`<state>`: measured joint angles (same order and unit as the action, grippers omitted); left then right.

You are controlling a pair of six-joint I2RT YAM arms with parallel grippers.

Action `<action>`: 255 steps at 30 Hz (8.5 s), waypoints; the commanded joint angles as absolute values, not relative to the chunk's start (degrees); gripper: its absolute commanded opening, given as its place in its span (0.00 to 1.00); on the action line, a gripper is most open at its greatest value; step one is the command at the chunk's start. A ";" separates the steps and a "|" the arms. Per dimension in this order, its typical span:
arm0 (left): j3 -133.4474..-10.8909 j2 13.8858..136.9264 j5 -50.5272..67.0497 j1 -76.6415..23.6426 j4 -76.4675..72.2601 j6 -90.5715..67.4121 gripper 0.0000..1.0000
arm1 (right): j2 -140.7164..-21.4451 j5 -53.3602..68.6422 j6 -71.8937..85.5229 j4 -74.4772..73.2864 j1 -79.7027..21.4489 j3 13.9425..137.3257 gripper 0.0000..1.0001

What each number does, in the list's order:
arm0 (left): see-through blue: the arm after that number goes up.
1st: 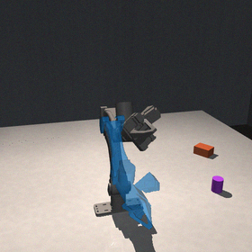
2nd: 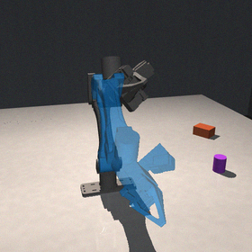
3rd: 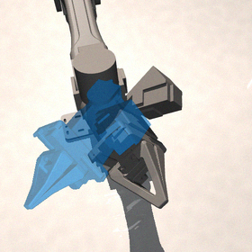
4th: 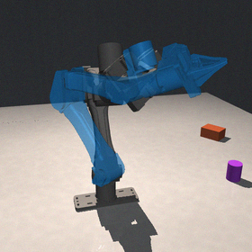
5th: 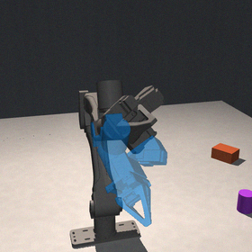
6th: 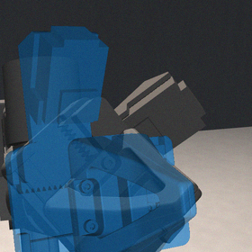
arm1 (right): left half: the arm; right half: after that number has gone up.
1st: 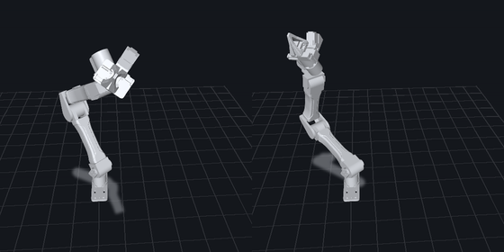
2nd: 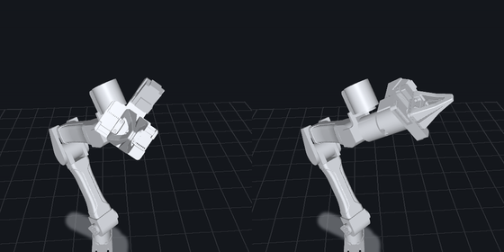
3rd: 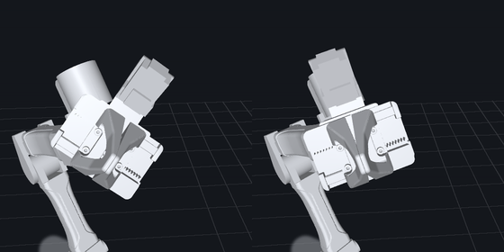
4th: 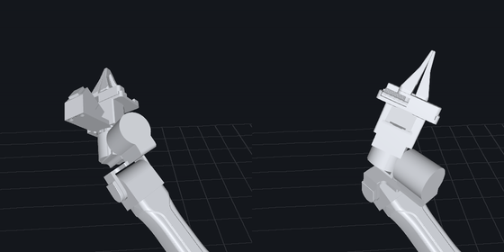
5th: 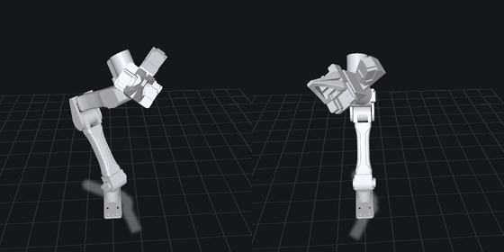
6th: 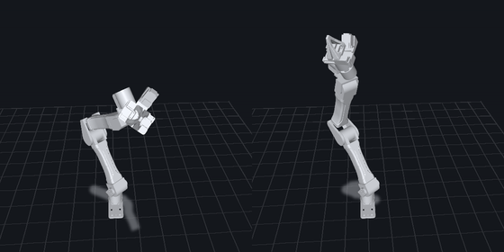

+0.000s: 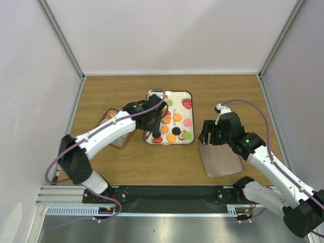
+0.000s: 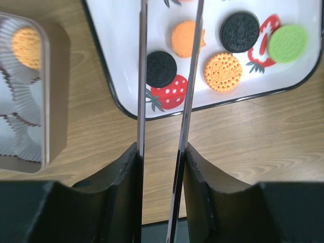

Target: Pack the cookies

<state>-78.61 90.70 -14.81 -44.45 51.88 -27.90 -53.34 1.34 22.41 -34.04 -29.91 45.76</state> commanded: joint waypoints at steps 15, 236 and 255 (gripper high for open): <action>-57.75 58.19 -5.90 -10.38 57.38 -22.85 0.41 | -52.91 2.37 22.24 -32.78 -30.32 45.61 0.73; -69.08 77.16 -8.00 -44.21 52.74 -27.43 0.45 | -54.40 -3.69 23.64 -34.54 -30.67 45.79 0.73; -68.73 84.72 -7.65 -46.58 50.01 -24.43 0.47 | -54.23 -3.69 23.47 -34.19 -30.67 45.53 0.74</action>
<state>-67.35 83.96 -7.25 -46.00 51.83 -25.91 -54.35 -3.20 23.49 -34.92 -30.87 45.08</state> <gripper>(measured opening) 0.471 0.734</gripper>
